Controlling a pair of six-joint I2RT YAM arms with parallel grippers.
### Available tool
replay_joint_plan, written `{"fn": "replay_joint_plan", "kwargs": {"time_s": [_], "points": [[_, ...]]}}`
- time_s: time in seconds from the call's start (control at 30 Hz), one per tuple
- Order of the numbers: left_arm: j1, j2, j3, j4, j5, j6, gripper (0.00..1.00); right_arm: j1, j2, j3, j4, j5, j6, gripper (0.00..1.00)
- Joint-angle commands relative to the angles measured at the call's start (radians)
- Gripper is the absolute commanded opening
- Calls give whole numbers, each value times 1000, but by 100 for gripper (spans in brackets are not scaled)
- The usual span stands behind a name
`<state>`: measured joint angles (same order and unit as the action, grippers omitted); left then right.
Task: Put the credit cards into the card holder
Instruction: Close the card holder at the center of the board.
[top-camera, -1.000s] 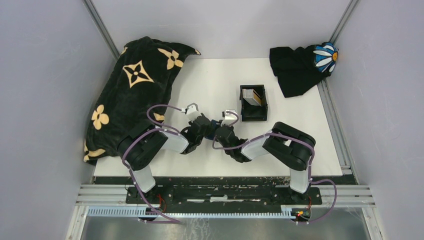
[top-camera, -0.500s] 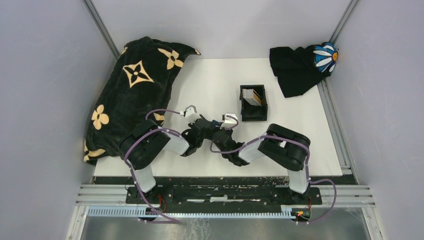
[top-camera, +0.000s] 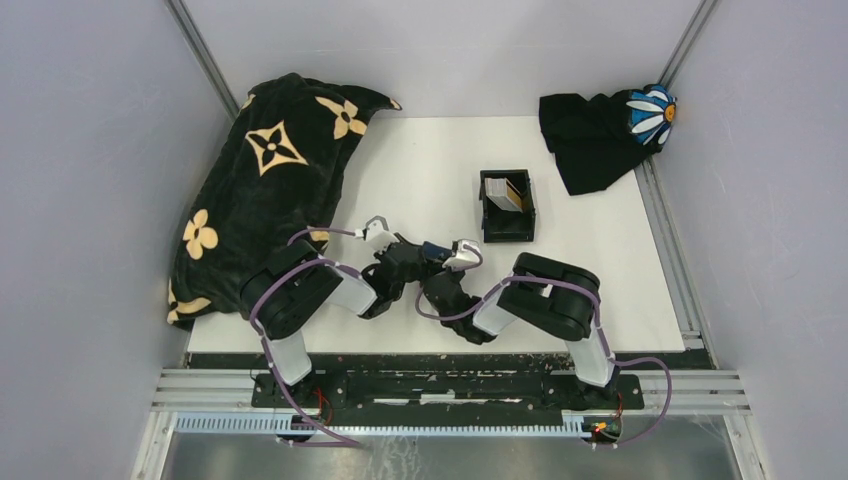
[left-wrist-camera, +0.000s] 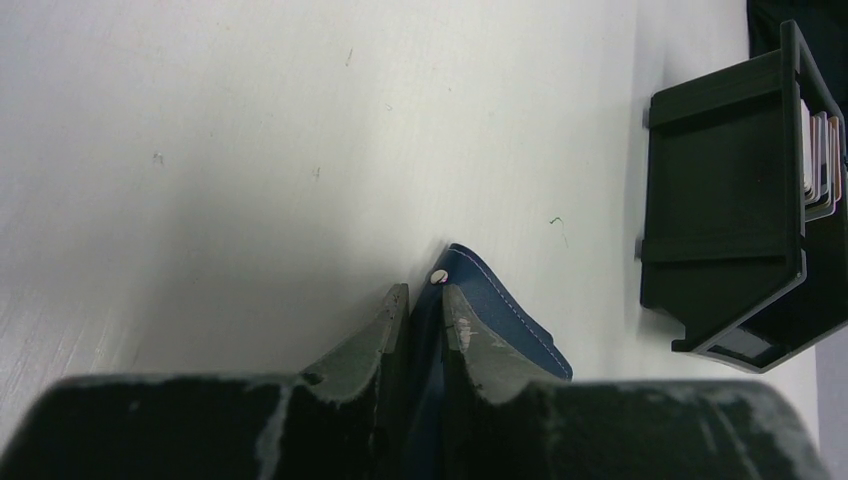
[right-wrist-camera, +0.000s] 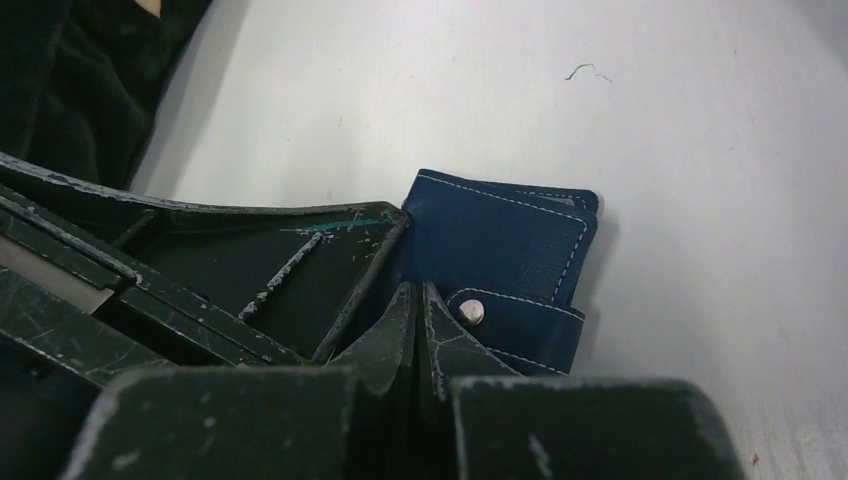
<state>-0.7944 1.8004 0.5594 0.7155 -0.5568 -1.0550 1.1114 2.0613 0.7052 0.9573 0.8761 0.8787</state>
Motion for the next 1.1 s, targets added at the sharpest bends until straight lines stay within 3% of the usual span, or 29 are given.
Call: {"fn": "replay_joint_plan", "kwargs": {"time_s": [0.0,0.17,0.33,0.57,1.07], "points": [[-28,6,-45,-156,45,-20,3,80,102,-97,-502,-263,-9,1],[-29,-68,-28,-218,13,4,12,79,-6,-73,-574,-224,-114,2],[-28,-147,-1,-286,-14,47,21,79,-113,19,-675,-254,-266,13],[-28,-245,19,-326,-86,91,31,79,-169,110,-736,-260,-358,28],[-27,-364,-40,-298,-142,113,36,64,-238,222,-757,-296,-451,34]]}}
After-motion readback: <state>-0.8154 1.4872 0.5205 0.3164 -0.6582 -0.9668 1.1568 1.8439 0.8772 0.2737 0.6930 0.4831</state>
